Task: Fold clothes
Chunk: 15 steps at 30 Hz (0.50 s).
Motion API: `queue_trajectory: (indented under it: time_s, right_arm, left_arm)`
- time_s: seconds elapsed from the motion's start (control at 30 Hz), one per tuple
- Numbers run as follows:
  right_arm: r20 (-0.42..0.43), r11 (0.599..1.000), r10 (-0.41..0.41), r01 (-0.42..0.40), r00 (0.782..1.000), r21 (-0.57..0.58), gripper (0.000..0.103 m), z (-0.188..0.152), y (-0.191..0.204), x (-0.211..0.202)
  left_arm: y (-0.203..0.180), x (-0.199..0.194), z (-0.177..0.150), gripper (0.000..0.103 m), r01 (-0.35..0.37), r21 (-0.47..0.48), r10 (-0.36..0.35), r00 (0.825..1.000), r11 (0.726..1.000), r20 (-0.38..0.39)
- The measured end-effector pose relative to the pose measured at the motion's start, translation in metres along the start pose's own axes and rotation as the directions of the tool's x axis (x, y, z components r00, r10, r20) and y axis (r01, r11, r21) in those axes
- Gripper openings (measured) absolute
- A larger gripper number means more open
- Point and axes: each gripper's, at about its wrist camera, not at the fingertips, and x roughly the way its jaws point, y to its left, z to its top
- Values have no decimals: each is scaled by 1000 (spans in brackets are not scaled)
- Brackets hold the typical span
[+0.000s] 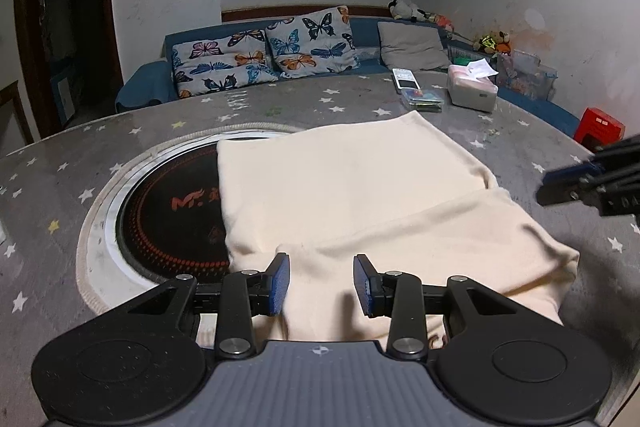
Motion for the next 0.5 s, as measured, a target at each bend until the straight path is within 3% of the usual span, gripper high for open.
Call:
queue_trajectory:
  time_s: [0.17, 0.3, 0.5]
  right_arm:
    - [12, 998, 57, -57, 998, -19, 23, 14, 12, 28]
    - [-27, 999, 41, -42, 999, -14, 22, 9, 14, 50]
    - [-27, 999, 34, -34, 999, 0, 22, 6, 11, 45]
  left_arm:
    - [-3, 12, 5, 38, 4, 9, -4, 1000, 1000, -5]
    - [0, 21, 3, 38, -7, 8, 7, 1000, 1000, -25]
    - [10, 21, 0, 39, -18, -17, 17, 999, 1000, -35]
